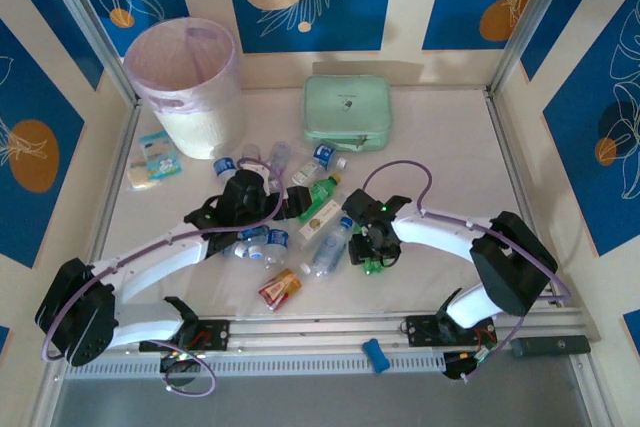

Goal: Put the plastic bottles in the bin

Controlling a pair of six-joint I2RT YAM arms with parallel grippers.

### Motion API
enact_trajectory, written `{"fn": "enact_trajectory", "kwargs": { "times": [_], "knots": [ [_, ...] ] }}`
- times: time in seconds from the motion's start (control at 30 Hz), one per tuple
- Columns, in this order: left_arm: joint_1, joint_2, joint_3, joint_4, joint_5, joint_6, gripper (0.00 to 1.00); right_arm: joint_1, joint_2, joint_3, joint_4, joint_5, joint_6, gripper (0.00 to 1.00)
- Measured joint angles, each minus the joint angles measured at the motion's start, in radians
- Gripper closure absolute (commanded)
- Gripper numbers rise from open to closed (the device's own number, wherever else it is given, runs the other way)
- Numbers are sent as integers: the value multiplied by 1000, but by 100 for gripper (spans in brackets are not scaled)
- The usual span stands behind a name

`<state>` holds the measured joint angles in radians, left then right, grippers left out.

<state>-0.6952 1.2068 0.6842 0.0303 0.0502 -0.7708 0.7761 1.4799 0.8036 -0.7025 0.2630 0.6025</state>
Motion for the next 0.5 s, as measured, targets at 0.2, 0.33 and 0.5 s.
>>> {"fn": "enact_trajectory", "kwargs": {
  "times": [0.2, 0.33, 0.5],
  "knots": [
    [-1, -1, -48, 19, -1, -3, 0, 3, -84, 0, -16, 12, -9, 49],
    [-1, -16, -63, 32, -10, -6, 0, -5, -198, 28, -30, 18, -45, 49],
    [-1, -63, -62, 37, -32, -7, 0, -28, -319, 81, 23, -22, -105, 49]
  ]
}}
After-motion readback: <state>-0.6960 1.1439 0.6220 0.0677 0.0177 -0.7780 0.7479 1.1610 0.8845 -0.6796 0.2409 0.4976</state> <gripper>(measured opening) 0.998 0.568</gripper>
